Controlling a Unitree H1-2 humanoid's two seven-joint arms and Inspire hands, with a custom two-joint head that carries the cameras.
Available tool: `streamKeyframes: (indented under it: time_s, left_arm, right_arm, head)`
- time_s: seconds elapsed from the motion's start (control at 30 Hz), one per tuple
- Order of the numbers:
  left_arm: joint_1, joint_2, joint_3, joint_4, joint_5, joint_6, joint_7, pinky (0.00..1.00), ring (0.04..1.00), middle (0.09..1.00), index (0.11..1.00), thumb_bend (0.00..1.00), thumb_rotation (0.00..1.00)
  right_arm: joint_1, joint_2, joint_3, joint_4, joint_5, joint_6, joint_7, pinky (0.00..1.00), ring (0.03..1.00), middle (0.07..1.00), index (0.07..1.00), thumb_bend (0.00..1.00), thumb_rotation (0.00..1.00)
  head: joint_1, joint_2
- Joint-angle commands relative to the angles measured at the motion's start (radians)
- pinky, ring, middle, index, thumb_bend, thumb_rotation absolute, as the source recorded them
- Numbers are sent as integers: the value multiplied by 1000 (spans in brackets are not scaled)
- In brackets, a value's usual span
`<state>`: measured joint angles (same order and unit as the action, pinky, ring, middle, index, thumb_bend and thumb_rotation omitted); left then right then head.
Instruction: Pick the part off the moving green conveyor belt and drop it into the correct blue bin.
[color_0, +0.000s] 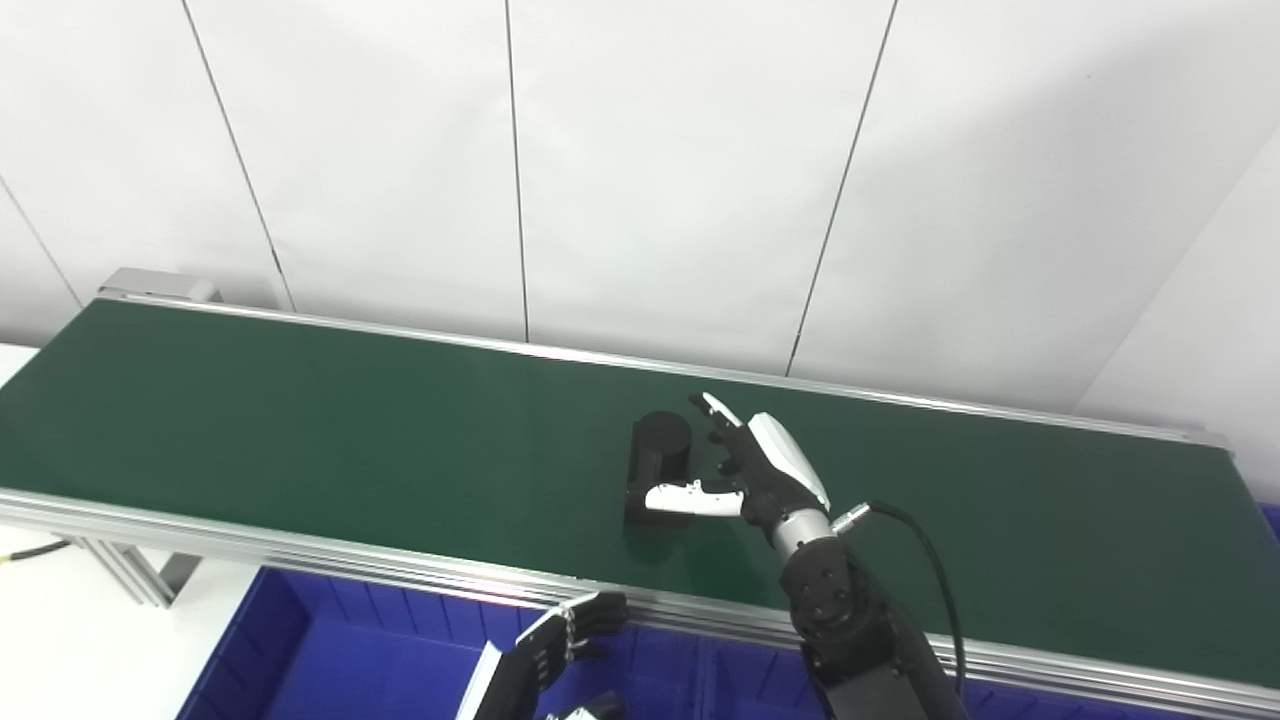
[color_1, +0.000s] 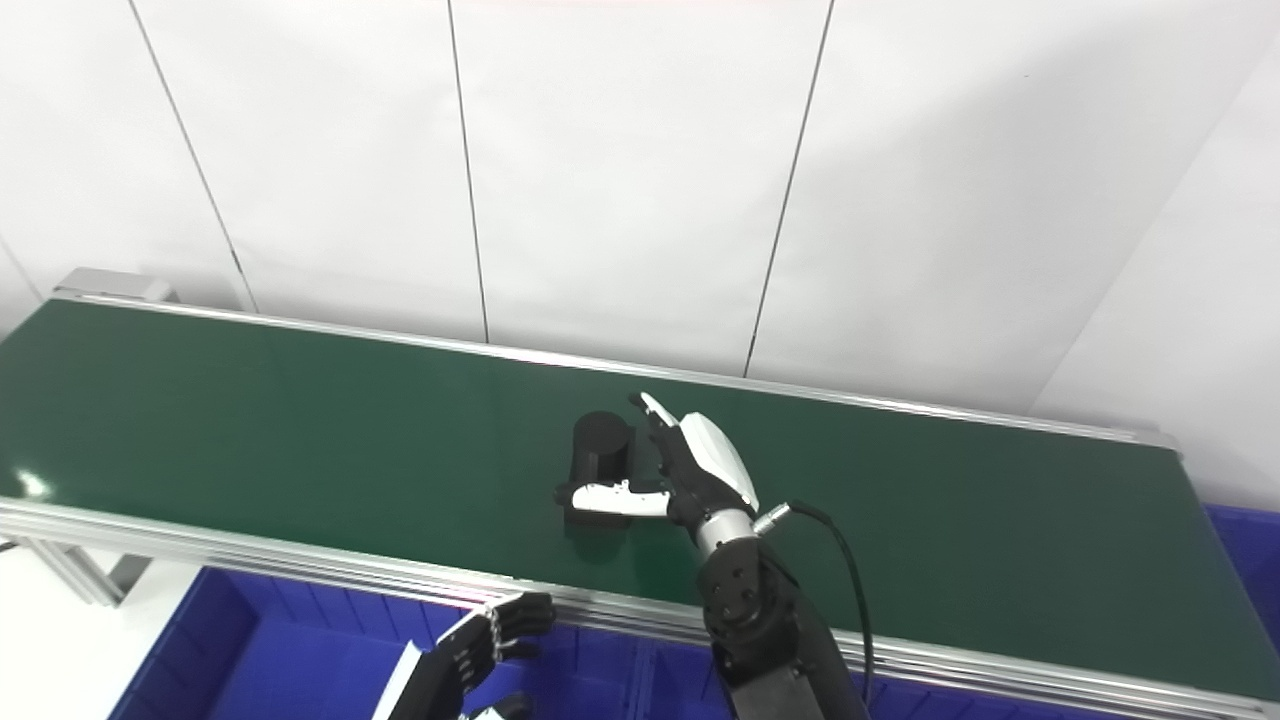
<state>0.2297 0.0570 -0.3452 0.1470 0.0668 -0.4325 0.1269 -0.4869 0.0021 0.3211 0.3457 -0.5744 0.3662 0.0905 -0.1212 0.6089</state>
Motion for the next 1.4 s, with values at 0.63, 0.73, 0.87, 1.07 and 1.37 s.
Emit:
streamKeyframes:
  time_s: [0.63,0.73,0.87,1.07,1.37]
  left_arm:
    - [8,8,-5,-57,-2,-37,-16,716,769,758,762,784,620]
    - [10,9,-3,-61,-6,-37,-22,720,773,761,763,781,623]
    - [13,5,5,-63,-15,-37,-31,716,770,757,760,781,613]
    - [15,4,14,-66,-17,-37,-47,720,773,758,761,773,607]
    - [16,-9,39,-67,-31,-37,-79,717,771,759,761,768,593]
  right_arm:
    - [-164,66,-24,393,54,-291,-376,600,713,818,817,723,162]
    - [-180,90,-37,457,61,-333,-466,545,652,764,758,638,107]
    - [-192,113,-51,517,77,-386,-553,433,492,526,615,535,5]
    - [-201,137,-77,560,107,-412,-612,292,427,507,498,522,0]
    - [-193,141,-82,579,129,-412,-621,352,461,556,500,492,0]
  head:
    - [-5,11]
    - [-4,16]
    - [-6,18]
    - [-9,20]
    - [-12,20]
